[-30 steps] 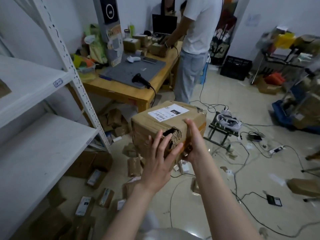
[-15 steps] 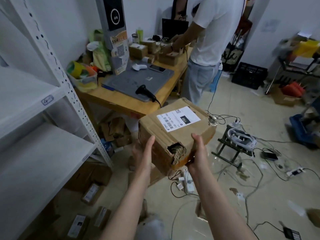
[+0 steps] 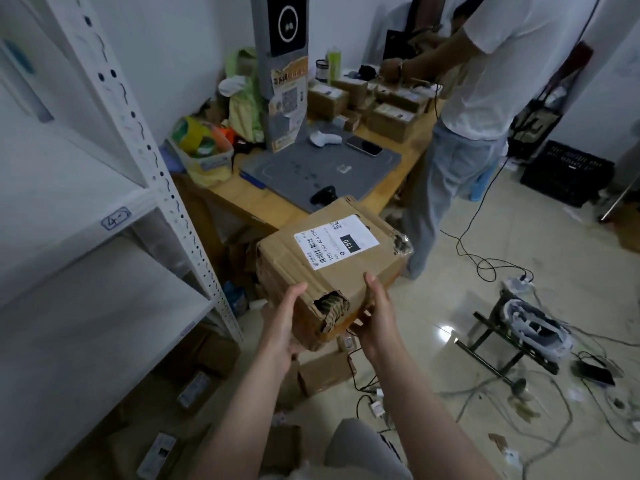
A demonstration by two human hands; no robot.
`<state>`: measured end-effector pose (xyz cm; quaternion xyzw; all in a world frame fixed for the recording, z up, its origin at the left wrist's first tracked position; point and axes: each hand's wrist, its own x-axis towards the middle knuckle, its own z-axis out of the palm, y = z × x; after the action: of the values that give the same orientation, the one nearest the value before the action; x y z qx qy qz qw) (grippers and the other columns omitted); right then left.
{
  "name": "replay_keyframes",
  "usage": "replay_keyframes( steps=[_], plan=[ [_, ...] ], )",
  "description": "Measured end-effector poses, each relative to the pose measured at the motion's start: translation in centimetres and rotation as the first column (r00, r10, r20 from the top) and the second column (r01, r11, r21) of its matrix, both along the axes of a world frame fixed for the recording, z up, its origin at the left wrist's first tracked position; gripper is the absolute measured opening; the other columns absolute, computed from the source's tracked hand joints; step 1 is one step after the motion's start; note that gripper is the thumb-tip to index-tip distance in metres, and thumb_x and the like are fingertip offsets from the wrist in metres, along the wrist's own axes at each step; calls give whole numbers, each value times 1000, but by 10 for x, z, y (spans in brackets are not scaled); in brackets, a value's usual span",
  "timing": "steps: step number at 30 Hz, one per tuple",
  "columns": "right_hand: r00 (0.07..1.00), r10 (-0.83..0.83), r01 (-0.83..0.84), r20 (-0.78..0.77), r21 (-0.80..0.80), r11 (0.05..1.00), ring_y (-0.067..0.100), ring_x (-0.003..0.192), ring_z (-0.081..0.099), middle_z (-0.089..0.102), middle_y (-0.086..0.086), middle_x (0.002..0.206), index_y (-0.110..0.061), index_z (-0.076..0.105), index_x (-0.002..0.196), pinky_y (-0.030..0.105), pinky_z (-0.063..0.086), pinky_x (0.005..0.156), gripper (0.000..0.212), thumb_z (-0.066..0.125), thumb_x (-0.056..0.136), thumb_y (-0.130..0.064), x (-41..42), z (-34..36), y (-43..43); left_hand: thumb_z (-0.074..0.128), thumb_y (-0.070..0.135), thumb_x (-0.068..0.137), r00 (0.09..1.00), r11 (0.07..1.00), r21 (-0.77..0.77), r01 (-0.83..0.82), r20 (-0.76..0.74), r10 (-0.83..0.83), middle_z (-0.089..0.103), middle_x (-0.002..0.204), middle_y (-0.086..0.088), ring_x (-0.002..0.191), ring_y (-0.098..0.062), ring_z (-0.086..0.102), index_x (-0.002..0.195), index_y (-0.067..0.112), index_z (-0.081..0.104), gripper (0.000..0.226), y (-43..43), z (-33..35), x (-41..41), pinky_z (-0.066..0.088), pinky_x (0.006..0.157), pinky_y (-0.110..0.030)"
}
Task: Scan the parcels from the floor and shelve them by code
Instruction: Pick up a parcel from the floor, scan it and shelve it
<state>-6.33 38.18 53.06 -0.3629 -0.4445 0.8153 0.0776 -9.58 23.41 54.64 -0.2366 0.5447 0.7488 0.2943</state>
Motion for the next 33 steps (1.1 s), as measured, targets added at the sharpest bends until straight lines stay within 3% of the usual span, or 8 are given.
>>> replay_keyframes(
  steps=[3, 7, 10, 13, 18, 20, 26, 33],
  plan=[
    [991, 129, -129, 23, 7, 992, 26, 111, 61, 62, 8, 127, -24, 51, 135, 38, 54, 78, 95, 76, 53, -65, -32, -8, 6, 82, 60, 60, 989, 989, -56, -138, 38, 140, 54, 135, -12, 112, -32, 56, 148, 27, 38, 104, 1, -8, -18, 55, 88, -50],
    [968, 248, -249, 29, 28, 968, 23, 113, 58, 62, 4, 120, -22, 54, 130, 47, 45, 105, 70, 71, 72, -57, -82, -18, 27, 88, 70, 19, 942, 942, -60, -331, 45, 333, 56, 137, -10, 121, -35, 56, 149, 29, 38, 145, 1, -11, -48, 54, 89, -50],
    [963, 255, -260, 84, 49, 964, 18, 104, 58, 58, -1, 110, -22, 47, 130, 44, 46, 104, 48, 64, 92, -46, -124, -31, 54, 86, 65, 33, 874, 871, -111, -479, 36, 485, 54, 140, -9, 121, -34, 55, 151, 28, 33, 134, 5, -14, -70, 54, 86, -47],
    [957, 218, -246, 193, 134, 960, 25, 124, 50, 49, 1, 130, -21, 47, 131, 46, 46, 106, 49, 66, 91, -42, -170, -45, 87, 85, 56, 56, 778, 770, -164, -617, 22, 628, 49, 144, -11, 123, -36, 52, 154, 25, 27, 117, 17, -22, -88, 51, 93, -53],
    [923, 205, -287, 326, 227, 931, 26, 108, 54, 53, 7, 120, -12, 47, 134, 44, 46, 105, 46, 63, 95, -29, -243, -69, 134, 85, 62, 29, 695, 682, -213, -700, 15, 719, 54, 141, -8, 119, -33, 58, 152, 22, 34, 139, 44, -33, -105, 57, 80, -45],
    [918, 231, -329, 322, 295, 897, 23, 104, 51, 54, 9, 120, -9, 48, 131, 39, 46, 98, 40, 61, 95, -22, -270, -74, 142, 88, 59, 28, 659, 642, -223, -734, -5, 752, 58, 137, -9, 117, -34, 60, 149, 20, 38, 137, 55, -36, -110, 56, 90, -55],
    [841, 365, -535, 400, 508, 675, 25, 91, 61, 64, 8, 99, -7, 60, 113, 35, 46, 75, 27, 62, 89, -19, -342, -98, 152, 87, 39, 69, 616, 577, -310, -756, -38, 786, 58, 138, -8, 119, -32, 59, 148, 18, 38, 96, 71, -54, -128, 54, 93, -55],
    [696, 401, -718, 596, 568, 402, 37, 106, 61, 63, 13, 118, -10, 50, 131, 50, 54, 90, 49, 57, 83, -17, -383, -136, 166, 88, 64, 31, 616, 533, -368, -762, -161, 771, 60, 133, 0, 117, -27, 59, 144, 25, 41, 129, 77, -40, -142, 52, 96, -57]
  ],
)
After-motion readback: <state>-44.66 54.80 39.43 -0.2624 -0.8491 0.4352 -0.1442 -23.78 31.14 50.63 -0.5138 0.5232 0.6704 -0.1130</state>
